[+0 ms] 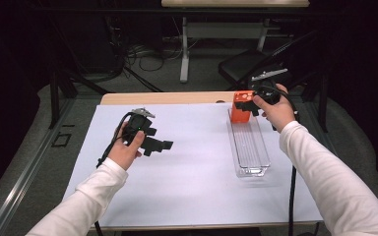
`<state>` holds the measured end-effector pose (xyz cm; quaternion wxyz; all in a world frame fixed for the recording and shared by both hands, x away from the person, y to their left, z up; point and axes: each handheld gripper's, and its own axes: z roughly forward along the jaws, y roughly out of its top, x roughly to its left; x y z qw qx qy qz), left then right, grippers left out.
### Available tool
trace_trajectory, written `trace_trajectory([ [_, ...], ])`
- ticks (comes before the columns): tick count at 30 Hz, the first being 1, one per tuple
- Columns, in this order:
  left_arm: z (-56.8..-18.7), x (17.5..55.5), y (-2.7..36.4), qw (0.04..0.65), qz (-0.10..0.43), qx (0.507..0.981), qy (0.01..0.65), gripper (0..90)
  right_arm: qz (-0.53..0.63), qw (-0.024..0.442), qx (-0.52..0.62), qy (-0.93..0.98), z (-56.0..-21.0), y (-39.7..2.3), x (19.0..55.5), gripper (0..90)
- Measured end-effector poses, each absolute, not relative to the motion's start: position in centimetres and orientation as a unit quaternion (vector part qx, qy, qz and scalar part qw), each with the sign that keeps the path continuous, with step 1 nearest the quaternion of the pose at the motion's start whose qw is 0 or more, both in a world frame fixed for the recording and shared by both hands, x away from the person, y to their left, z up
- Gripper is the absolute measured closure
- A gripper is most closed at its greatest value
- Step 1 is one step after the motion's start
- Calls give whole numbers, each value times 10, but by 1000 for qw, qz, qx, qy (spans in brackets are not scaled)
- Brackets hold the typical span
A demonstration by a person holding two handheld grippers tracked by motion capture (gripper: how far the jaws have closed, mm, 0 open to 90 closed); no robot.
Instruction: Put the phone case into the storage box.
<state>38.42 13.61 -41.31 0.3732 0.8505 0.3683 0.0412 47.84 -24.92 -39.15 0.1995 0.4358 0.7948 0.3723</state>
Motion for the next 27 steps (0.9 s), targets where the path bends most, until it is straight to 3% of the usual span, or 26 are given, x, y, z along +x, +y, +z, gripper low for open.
trace_trajectory([
  [27,-415,381,133,371,40,855,360,159,375,182,391,820,-391,-226,447,133],
])
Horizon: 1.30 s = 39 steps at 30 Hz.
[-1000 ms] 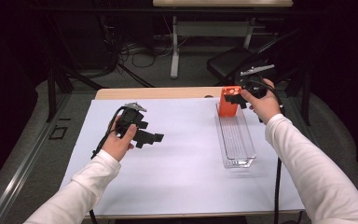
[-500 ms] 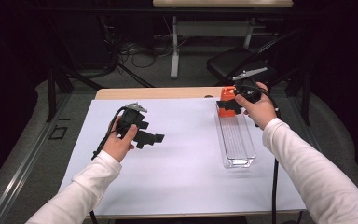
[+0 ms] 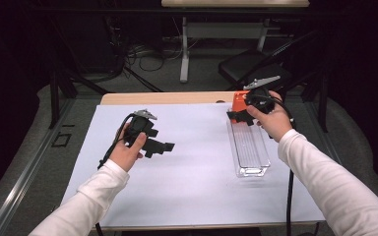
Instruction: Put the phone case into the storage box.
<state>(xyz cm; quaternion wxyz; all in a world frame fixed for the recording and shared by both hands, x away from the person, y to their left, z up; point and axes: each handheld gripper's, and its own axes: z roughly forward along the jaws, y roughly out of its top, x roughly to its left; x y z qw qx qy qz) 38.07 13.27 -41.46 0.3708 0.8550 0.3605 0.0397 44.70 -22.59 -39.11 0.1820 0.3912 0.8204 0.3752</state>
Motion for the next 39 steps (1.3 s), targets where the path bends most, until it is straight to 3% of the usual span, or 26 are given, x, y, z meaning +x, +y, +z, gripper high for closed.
trace_trajectory([
  [14,-415,367,136,380,43,853,354,159,380,154,336,848,-404,-194,410,133],
  [29,-428,348,134,394,41,849,350,159,388,156,312,853,-423,-170,375,133],
  [39,-438,338,129,369,45,859,353,159,380,150,314,857,-451,-165,363,133],
])
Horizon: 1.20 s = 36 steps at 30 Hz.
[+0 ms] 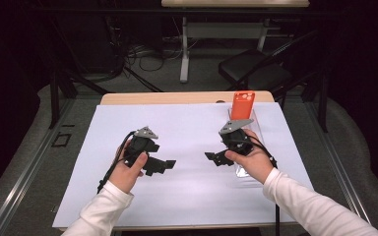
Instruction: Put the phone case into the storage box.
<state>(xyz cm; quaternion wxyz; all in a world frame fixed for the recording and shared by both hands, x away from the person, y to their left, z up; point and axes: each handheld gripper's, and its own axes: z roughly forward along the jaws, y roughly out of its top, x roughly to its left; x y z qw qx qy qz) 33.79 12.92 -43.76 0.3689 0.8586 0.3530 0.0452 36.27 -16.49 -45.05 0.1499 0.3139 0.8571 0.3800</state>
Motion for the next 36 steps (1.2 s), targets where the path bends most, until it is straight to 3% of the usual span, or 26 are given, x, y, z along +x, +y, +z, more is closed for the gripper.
trace_trajectory([
  [17,-464,321,136,368,34,853,368,159,364,140,305,869,-480,-168,331,133],
  [24,-470,311,138,373,30,847,377,159,376,112,312,865,-484,-170,322,133],
  [36,-473,309,140,378,32,847,371,159,387,126,318,856,-489,-172,316,133],
])
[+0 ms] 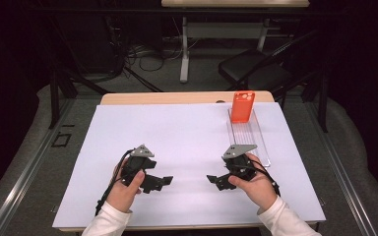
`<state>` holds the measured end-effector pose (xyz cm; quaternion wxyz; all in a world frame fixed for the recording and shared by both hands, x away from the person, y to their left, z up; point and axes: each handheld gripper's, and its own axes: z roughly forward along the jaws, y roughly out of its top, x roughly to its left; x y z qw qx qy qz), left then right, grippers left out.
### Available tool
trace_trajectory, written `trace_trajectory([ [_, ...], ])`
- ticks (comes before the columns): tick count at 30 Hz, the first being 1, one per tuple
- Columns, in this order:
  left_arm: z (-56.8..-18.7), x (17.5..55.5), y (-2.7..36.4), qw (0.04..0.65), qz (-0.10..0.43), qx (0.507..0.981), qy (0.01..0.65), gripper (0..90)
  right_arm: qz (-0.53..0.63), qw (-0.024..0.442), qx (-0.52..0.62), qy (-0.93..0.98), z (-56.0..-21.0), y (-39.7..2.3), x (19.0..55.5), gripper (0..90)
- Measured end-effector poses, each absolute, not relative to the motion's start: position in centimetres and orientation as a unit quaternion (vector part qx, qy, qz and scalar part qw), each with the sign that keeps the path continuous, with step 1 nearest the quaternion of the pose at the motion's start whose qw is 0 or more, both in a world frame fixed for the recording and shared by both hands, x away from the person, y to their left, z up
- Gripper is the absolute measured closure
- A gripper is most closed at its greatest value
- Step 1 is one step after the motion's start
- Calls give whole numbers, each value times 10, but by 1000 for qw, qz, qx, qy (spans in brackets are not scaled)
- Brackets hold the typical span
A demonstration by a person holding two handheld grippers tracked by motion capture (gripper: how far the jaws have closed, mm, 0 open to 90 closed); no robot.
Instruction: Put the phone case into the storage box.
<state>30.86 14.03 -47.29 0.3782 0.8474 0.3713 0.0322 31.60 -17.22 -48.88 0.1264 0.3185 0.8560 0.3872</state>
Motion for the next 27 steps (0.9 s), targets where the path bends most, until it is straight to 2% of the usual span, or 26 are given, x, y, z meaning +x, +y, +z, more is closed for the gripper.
trace_trajectory([
  [15,-476,307,154,389,37,838,382,159,402,130,313,850,-503,-172,310,133],
  [27,-479,308,159,393,35,832,390,159,413,141,310,845,-500,-175,308,146],
])
